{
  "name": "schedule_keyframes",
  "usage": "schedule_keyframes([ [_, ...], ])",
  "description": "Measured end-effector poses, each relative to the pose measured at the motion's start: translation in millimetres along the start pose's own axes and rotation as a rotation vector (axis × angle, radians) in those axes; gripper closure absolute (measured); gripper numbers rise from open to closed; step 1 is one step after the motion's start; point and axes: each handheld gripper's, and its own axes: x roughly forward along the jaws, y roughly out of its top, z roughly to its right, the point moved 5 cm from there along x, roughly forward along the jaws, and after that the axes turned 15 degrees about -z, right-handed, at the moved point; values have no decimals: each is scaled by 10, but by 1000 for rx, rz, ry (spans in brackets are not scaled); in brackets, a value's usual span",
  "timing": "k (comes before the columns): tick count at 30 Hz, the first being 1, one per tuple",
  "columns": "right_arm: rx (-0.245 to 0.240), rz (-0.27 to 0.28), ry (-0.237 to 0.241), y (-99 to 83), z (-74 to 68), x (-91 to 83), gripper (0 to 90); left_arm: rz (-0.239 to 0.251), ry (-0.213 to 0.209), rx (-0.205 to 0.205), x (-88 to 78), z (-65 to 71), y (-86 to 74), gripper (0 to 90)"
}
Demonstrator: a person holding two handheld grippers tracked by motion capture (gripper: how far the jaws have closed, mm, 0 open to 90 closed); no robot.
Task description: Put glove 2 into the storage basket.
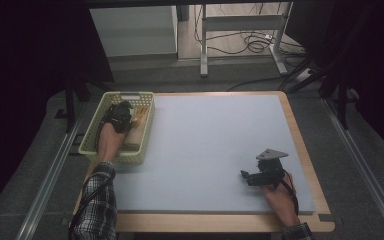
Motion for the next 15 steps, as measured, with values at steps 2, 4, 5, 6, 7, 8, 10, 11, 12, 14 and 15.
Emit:
schedule_keyframes([
  [2, 0, 0, 0, 0, 0, 0, 91, -6, 1, -7, 7, -13, 4, 778],
  [4, -2, 1, -1, 0, 2, 1, 91, 3, -12, -4, -6, -10, 2, 761],
  [5, 0, 0, 0, 0, 0, 0, 91, 10, -16, -5, -22, -11, 0, 739],
  [6, 0, 0, 0, 0, 0, 0, 91, 22, -10, -7, -34, -14, 0, 667],
  [7, 0, 0, 0, 0, 0, 0, 91, 29, 1, -6, -54, -19, -3, 667],
  [8, 0, 0, 0, 0, 0, 0, 91, 47, 22, 1, -83, -25, -9, 575],
  [10, 0, 0, 0, 0, 0, 0, 91, 67, 34, 8, -131, -32, -22, 551],
  [11, 1, 0, 0, 0, -1, 0, 91, 74, 36, 10, -150, -35, -27, 522],
  [12, 1, 0, 0, 0, -1, 0, 91, 85, 34, 12, -181, -41, -35, 501],
  [14, 0, 0, -1, 0, -1, 0, 91, 110, 20, 19, -242, -50, -45, 455],
  [15, 0, 0, -1, 0, 0, 0, 91, 121, 16, 18, -268, -57, -50, 431],
])
